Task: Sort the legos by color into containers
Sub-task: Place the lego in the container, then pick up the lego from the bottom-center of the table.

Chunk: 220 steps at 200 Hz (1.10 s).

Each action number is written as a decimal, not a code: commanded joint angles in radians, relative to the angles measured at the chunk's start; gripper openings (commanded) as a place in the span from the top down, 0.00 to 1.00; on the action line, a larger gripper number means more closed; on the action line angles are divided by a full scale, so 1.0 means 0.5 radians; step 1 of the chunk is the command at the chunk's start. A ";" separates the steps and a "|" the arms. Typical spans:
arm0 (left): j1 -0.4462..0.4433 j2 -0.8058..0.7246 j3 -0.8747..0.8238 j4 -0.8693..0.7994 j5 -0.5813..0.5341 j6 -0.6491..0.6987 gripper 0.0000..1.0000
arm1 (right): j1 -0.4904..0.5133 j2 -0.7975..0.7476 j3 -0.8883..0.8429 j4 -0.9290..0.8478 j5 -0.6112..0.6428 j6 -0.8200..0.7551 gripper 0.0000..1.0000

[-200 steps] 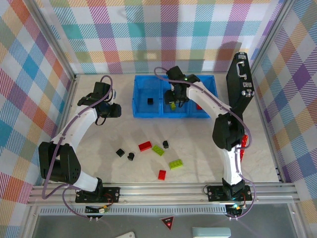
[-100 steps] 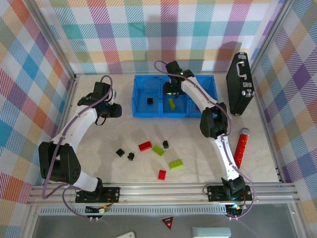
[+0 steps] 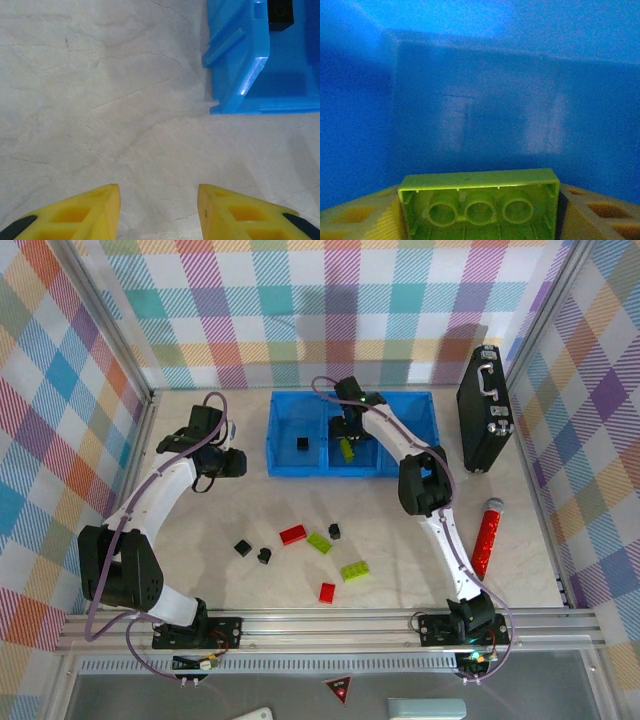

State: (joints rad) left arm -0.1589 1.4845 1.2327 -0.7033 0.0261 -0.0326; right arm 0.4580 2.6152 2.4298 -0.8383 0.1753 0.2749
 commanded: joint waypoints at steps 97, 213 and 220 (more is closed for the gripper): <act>0.026 0.053 -0.016 0.001 0.079 -0.001 0.54 | 0.016 -0.482 -0.087 -0.198 -0.011 -0.083 0.25; -0.257 0.086 0.101 -0.217 0.038 -0.023 0.52 | 0.115 -1.458 -1.353 -0.081 -0.215 -0.031 0.29; -0.303 0.094 0.117 -0.244 0.023 -0.031 0.52 | 0.125 -1.513 -1.439 -0.067 -0.222 -0.023 0.30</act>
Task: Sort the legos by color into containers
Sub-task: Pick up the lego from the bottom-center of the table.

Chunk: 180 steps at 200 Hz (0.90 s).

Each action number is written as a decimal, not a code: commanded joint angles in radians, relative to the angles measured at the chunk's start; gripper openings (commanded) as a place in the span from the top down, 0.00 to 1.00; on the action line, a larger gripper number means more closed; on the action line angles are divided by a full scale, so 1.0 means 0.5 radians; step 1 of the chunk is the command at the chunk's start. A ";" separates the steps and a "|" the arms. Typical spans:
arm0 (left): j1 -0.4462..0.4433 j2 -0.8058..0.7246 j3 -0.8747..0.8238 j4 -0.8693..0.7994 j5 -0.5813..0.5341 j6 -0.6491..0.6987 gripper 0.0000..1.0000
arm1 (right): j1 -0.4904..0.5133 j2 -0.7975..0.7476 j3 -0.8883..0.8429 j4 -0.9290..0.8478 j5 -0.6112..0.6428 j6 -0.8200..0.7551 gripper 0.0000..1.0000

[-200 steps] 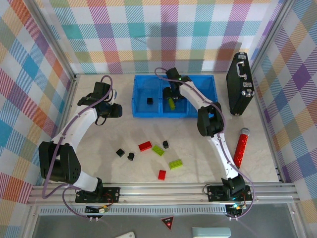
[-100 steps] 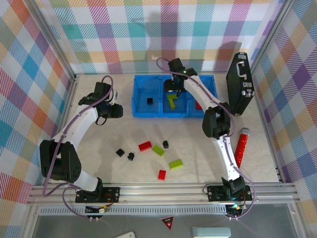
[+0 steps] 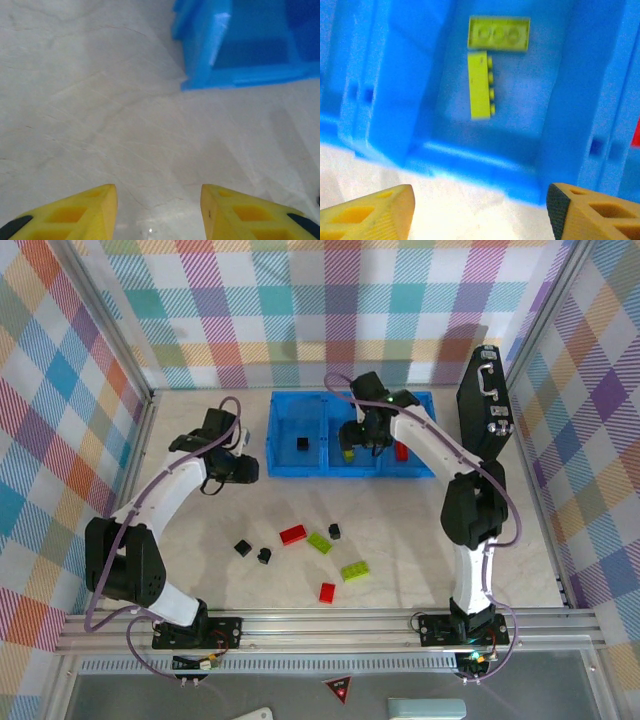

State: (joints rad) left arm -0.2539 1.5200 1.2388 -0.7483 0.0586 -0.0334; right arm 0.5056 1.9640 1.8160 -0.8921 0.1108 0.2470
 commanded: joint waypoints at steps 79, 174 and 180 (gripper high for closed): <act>-0.424 0.014 -0.097 -0.090 -0.089 -0.537 0.48 | 0.167 -0.709 -0.874 0.096 -0.176 0.192 0.32; -0.624 0.004 -0.407 0.167 -0.147 -0.870 0.47 | 0.478 -0.819 -1.226 0.193 -0.178 0.478 0.34; -0.623 -0.002 -0.415 0.168 -0.155 -0.870 0.47 | 0.499 -0.814 -1.232 0.195 -0.182 0.490 0.34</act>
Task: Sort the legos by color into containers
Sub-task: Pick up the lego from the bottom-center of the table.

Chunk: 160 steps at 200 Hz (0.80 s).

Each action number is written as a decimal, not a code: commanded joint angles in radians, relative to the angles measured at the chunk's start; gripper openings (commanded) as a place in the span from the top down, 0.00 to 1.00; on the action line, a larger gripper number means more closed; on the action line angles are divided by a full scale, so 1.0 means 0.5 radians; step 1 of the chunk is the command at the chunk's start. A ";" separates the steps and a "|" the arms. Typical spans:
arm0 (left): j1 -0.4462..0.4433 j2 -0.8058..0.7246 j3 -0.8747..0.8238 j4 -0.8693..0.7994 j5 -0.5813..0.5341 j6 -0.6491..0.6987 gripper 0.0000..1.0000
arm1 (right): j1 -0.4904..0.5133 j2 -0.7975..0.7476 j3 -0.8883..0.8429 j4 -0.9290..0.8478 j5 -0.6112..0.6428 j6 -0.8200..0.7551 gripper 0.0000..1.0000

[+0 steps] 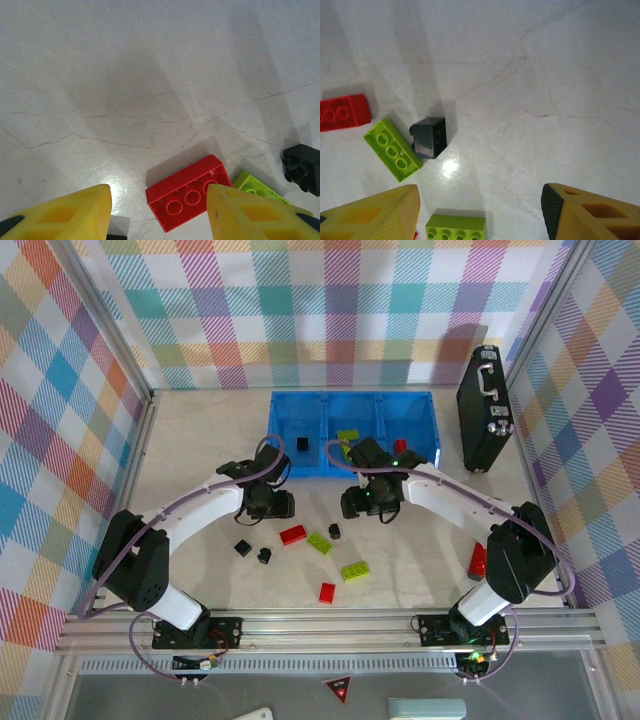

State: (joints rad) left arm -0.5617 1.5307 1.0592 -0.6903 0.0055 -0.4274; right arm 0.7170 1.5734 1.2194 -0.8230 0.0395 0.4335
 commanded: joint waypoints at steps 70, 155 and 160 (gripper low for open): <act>0.063 -0.065 -0.119 0.031 -0.054 -0.047 0.47 | 0.269 0.001 -0.113 0.059 -0.035 0.237 0.35; 0.365 -0.176 -0.174 -0.045 0.062 0.166 0.47 | 0.467 -0.033 -0.266 -0.123 0.019 0.322 0.28; 0.385 -0.187 -0.165 -0.057 0.071 0.186 0.47 | 0.476 -0.034 -0.272 -0.128 0.020 0.326 0.27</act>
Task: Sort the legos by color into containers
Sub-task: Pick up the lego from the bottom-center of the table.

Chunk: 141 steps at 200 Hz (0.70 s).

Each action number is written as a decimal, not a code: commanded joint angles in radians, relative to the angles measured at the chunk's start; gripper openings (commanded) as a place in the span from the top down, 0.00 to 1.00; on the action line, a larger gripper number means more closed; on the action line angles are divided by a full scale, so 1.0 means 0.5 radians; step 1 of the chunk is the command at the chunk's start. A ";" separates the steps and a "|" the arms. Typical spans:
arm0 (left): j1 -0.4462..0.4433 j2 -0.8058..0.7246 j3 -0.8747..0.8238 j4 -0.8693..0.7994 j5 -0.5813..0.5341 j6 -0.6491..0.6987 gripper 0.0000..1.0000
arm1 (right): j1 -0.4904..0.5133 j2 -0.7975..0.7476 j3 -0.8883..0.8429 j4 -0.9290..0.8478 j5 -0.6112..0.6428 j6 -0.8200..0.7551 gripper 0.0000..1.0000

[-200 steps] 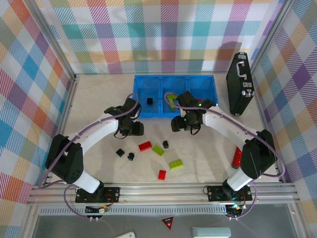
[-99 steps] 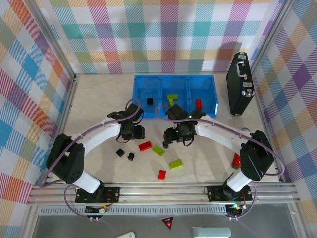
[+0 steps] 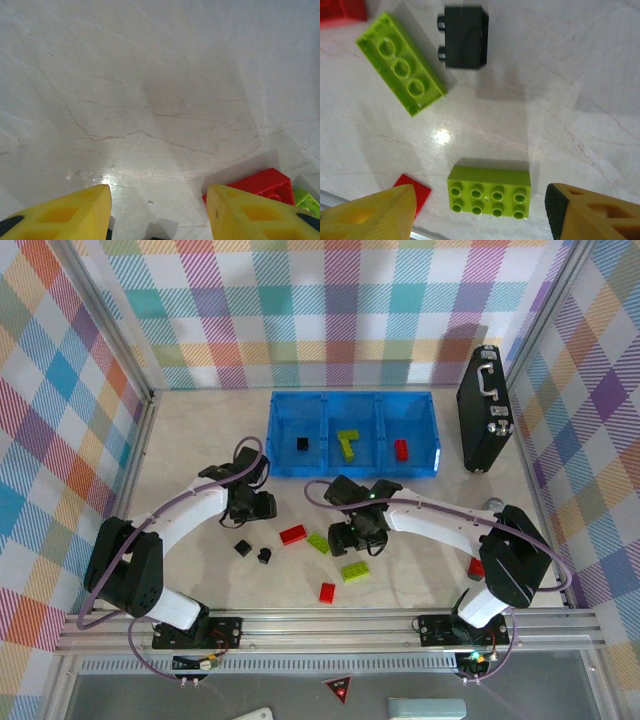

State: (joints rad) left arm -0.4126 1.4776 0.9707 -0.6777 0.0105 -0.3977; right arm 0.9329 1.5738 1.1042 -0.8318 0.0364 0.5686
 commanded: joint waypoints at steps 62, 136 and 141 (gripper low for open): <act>0.314 -0.168 0.153 -0.274 0.117 0.347 0.47 | 0.134 0.004 -0.097 -0.143 0.036 0.139 0.20; 0.493 -0.202 0.214 -0.285 0.119 0.576 0.46 | 0.189 0.122 -0.158 -0.058 0.017 0.176 0.12; 0.502 -0.202 0.204 -0.277 0.127 0.578 0.46 | 0.191 0.131 -0.160 -0.052 0.016 0.180 0.12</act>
State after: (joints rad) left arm -0.1864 1.3975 1.0649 -0.8028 0.0547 -0.1585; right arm 1.0164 1.6093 1.0412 -0.8669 0.0441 0.6399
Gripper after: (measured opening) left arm 0.536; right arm 0.875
